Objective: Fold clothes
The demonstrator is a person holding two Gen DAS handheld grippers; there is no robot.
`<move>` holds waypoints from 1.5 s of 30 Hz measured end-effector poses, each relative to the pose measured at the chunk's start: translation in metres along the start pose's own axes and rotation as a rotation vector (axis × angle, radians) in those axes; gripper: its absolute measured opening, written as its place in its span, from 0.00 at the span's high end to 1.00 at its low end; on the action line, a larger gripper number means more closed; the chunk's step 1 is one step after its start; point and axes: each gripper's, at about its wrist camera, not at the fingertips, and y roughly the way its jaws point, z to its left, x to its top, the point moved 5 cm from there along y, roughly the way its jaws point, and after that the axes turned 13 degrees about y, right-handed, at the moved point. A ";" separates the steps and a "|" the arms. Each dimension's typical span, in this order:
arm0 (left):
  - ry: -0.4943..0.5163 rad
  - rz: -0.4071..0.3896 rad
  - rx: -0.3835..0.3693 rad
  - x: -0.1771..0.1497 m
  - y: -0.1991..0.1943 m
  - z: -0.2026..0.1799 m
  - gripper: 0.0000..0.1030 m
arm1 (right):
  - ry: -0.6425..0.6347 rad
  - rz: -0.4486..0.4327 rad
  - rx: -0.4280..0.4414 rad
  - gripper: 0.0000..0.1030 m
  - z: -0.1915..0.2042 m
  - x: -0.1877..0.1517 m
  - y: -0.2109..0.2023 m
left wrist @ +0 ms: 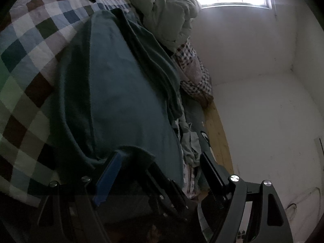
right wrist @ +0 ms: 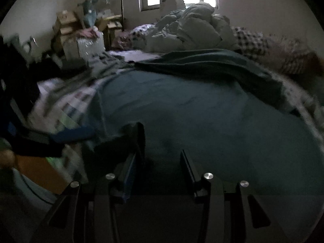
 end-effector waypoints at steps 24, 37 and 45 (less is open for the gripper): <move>0.028 0.066 0.007 -0.012 0.019 -0.009 0.20 | 0.055 0.101 0.156 0.73 0.001 -0.002 0.017; 0.137 0.044 0.174 -0.023 0.008 -0.021 0.20 | -0.146 0.026 0.144 0.98 0.034 -0.005 -0.004; 0.146 0.034 0.269 -0.030 -0.002 -0.019 0.20 | -0.338 -0.031 0.167 0.98 0.072 -0.029 -0.023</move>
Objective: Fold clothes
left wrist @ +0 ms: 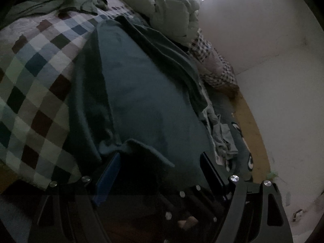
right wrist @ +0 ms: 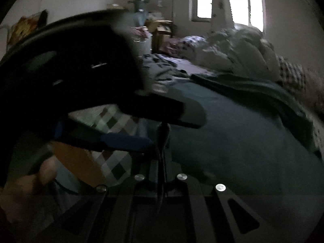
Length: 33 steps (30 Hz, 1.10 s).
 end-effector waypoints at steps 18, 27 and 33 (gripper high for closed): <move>-0.046 -0.098 0.223 -0.029 -0.050 0.018 0.69 | -0.226 -0.043 0.027 0.98 0.058 -0.022 -0.016; -0.134 -0.094 0.234 -0.043 -0.058 0.028 0.74 | -0.285 -0.064 -0.005 0.98 0.069 -0.033 -0.016; -0.127 -0.129 0.259 -0.045 -0.067 0.027 0.74 | -0.328 -0.081 -0.030 0.98 0.088 -0.036 -0.013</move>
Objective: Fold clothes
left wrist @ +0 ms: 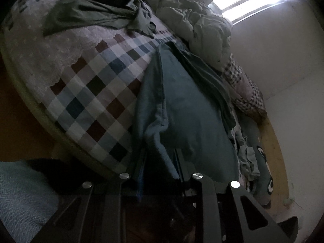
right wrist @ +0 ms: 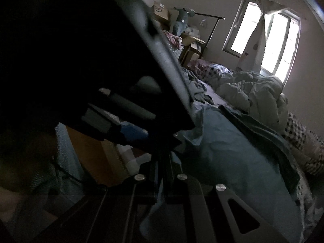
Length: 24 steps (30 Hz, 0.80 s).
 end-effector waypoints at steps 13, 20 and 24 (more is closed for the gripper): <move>-0.081 -0.082 -0.086 0.019 -0.025 0.004 0.98 | 0.036 -0.051 -0.045 0.53 -0.001 0.002 -0.007; -0.074 -0.102 -0.155 0.039 -0.046 -0.020 0.98 | 0.059 -0.082 -0.115 0.45 -0.018 0.019 -0.010; -0.055 -0.124 -0.193 0.057 -0.062 -0.038 0.98 | 0.026 -0.096 -0.148 0.45 -0.015 0.025 -0.023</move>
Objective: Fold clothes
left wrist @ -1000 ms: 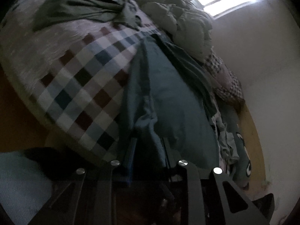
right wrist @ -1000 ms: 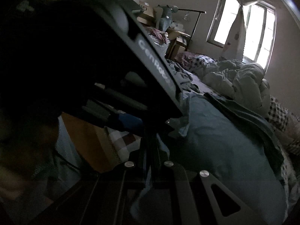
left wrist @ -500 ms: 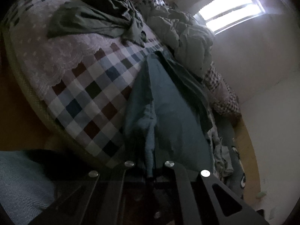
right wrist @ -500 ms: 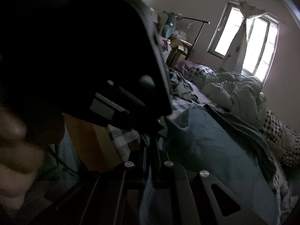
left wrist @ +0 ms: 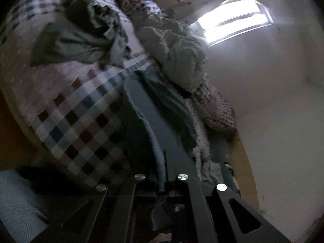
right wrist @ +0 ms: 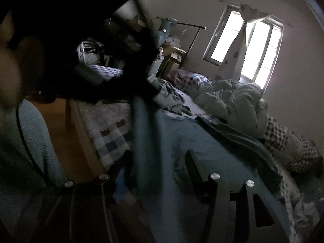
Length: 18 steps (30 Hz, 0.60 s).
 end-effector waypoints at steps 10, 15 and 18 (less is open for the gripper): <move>0.014 -0.024 -0.067 0.031 -0.018 -0.036 0.98 | -0.057 0.011 -0.242 0.45 -0.038 0.001 -0.013; 0.005 -0.037 -0.086 0.042 -0.021 -0.047 0.98 | -0.053 0.100 -0.364 0.45 -0.078 -0.025 -0.024; 0.004 -0.047 -0.098 0.048 -0.022 -0.055 0.98 | -0.027 0.167 -0.427 0.45 -0.103 -0.047 -0.026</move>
